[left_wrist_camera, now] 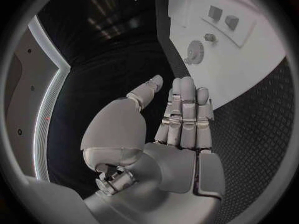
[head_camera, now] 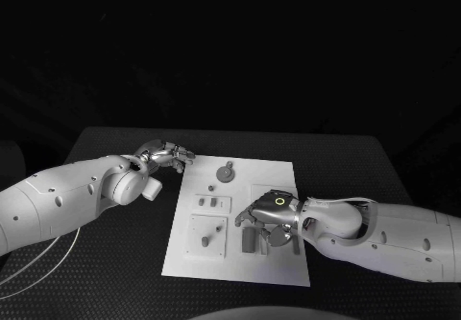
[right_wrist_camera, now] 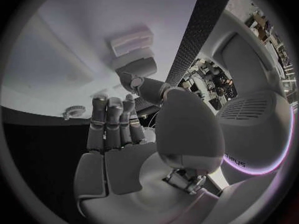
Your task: Assemble the parts on the task board
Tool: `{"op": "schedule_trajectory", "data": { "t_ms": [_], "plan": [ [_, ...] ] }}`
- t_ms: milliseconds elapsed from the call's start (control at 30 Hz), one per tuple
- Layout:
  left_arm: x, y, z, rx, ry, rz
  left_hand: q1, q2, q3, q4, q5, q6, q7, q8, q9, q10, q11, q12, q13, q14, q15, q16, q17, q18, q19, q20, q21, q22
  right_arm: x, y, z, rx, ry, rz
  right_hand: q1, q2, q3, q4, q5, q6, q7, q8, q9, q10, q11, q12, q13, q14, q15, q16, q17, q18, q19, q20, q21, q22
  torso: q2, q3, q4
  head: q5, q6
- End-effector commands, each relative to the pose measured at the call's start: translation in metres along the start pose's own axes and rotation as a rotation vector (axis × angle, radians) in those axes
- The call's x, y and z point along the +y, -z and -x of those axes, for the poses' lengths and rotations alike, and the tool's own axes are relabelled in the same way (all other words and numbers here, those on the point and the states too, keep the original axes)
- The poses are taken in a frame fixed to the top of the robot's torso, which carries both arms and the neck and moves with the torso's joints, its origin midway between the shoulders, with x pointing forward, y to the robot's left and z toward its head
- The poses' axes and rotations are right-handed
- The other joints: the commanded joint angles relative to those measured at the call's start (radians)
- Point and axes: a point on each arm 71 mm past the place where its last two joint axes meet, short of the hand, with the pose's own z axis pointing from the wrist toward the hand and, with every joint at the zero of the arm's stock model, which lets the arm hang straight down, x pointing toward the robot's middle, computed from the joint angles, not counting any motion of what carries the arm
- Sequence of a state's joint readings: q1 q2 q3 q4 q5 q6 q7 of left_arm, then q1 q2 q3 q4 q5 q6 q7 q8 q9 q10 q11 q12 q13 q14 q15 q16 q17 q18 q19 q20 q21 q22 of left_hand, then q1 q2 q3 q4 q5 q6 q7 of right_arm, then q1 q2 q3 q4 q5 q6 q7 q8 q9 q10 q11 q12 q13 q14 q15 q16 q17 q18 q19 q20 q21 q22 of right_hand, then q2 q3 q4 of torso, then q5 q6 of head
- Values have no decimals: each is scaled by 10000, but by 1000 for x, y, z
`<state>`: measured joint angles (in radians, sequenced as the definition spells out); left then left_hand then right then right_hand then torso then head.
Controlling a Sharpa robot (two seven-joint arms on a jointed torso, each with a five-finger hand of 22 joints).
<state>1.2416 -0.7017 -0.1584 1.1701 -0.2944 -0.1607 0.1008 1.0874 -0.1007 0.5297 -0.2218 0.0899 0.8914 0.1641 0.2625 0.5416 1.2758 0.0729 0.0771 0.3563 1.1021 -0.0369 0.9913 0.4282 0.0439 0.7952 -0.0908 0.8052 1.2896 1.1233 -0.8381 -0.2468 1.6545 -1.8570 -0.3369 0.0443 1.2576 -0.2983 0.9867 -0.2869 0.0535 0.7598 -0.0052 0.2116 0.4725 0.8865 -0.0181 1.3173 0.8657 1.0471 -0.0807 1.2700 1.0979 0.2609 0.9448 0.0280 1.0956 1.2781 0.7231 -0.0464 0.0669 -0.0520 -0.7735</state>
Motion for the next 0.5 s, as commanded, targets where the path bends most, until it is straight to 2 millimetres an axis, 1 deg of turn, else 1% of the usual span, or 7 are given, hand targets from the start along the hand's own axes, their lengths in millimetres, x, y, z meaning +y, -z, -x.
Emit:
{"op": "schedule_trajectory", "data": {
  "t_ms": [33,67,100,167,267,367,500],
  "plan": [
    [-1,0,-1,132,61,-55,-32,-31,29,47,-42,-76,20,32,-16,-83,-1,-60,9,39,23,-57,9,-106,92,-411,-36,17,-5,4,2,-267,-128,-371,40,-19,63,-13,-5,72,157,69,49,60,-41,86,-19,26,-73,52,-27,9,71,-28,73,-15,4,6,7,11,-3],
    [-1,0,-1,119,59,-48,-32,-31,29,46,-42,-76,20,32,-16,-83,0,-60,9,39,23,-57,10,-106,92,-411,-36,17,-7,5,2,-264,-204,-448,27,-18,84,-11,0,168,275,146,80,81,-53,107,-26,39,-82,66,-38,9,88,-37,83,-19,4,6,8,12,3],
    [-1,0,-1,123,59,-49,-31,-31,29,46,-42,-76,20,32,-16,-83,-1,-60,9,39,23,-57,10,-106,92,-411,-36,17,-8,6,2,-249,-245,-517,-7,-14,102,3,8,301,485,242,116,114,-68,133,-33,61,-93,85,-50,9,116,-47,100,-22,4,6,8,12,3],
    [-1,0,-1,147,62,-59,-30,-30,29,46,-42,-76,20,33,-16,-83,0,-59,10,39,24,-58,11,-106,92,-411,-37,18,-11,10,2,-254,-604,-738,-72,-7,170,19,23,670,809,483,196,189,-69,176,-64,113,-119,118,-90,9,184,-75,135,-36,1,-1,3,14,2],
    [-1,0,-1,146,62,-56,-30,-30,29,46,-43,-76,20,33,-16,-83,0,-59,10,39,24,-58,11,-106,93,-411,-37,19,-14,12,1,-134,-673,-840,-140,7,250,43,39,1070,1152,702,247,272,212,220,-98,173,-130,158,-128,9,265,-108,174,-54,1,-4,-5,37,-9],
    [-1,0,-1,143,62,-60,-29,-29,29,46,-43,-76,20,34,-16,-83,0,-59,10,39,24,-58,12,-106,93,-411,-38,20,-16,13,-1,20,-752,-942,-154,14,317,50,42,1331,1265,820,253,307,316,242,-127,202,-62,177,-159,9,294,-122,190,-68,2,-2,-5,36,-2],
    [-1,0,-1,144,63,-56,-27,-28,29,46,-43,-76,20,35,-17,-83,0,-59,10,40,24,-59,13,-106,94,-410,-39,21,-19,14,-3,164,-742,-1011,-162,26,383,73,58,1607,1313,929,244,310,366,259,-158,216,-6,194,-190,8,301,-120,201,-80,2,-4,-2,11,-8]
  ]
}}
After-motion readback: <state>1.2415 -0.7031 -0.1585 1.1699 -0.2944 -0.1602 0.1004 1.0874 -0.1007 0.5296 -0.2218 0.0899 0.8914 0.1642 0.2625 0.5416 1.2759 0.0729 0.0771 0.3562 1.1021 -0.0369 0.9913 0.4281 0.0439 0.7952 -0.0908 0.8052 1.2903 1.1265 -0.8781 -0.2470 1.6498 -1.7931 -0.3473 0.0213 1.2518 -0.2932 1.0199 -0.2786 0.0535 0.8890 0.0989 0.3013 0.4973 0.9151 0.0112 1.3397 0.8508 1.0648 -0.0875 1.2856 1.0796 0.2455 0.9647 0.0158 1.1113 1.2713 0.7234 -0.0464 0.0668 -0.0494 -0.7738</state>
